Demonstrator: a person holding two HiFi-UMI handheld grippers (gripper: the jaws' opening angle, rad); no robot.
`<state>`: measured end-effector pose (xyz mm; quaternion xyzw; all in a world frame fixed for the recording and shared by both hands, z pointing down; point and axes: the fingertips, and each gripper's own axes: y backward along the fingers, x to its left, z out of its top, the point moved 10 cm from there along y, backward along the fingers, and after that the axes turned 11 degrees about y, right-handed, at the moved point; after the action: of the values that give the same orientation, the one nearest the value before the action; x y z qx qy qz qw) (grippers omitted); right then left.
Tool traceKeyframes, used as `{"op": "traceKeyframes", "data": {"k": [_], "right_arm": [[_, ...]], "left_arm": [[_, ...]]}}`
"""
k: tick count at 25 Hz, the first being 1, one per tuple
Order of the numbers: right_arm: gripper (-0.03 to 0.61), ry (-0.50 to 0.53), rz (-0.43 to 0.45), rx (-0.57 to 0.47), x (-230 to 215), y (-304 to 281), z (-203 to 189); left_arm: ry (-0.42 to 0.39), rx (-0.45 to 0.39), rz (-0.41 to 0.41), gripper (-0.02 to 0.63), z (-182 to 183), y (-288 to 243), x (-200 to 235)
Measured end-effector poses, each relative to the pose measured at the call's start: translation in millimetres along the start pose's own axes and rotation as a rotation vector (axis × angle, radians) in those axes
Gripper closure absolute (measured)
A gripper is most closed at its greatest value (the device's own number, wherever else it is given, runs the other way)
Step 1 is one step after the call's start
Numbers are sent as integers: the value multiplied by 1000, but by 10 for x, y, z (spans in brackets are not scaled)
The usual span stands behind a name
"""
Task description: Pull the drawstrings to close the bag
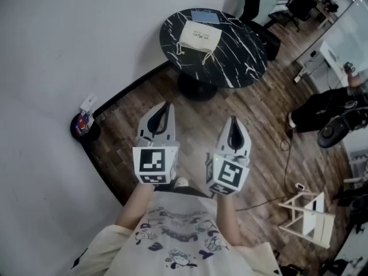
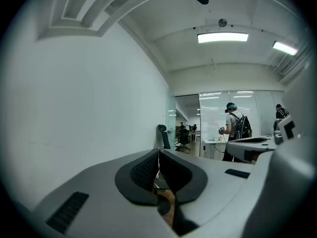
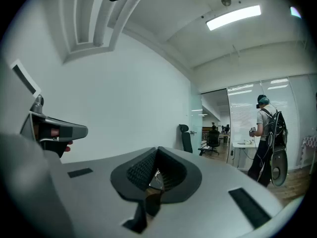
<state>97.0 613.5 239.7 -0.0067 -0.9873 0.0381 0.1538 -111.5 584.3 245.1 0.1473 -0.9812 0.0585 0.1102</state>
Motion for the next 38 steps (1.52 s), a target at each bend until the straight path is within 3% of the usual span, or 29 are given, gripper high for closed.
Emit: {"op": "traceKeyframes", "data": {"k": [14, 28, 38], "right_arm": [[565, -30, 16, -1, -198, -45, -130], [565, -51, 115, 22, -347, -81, -392], [565, -55, 137, 44, -334, -533, -460]], "left_arm": [[12, -3, 19, 572, -36, -101, -156], [16, 17, 107, 572, -194, -63, -276], [23, 36, 121, 572, -258, -486, -157]]}}
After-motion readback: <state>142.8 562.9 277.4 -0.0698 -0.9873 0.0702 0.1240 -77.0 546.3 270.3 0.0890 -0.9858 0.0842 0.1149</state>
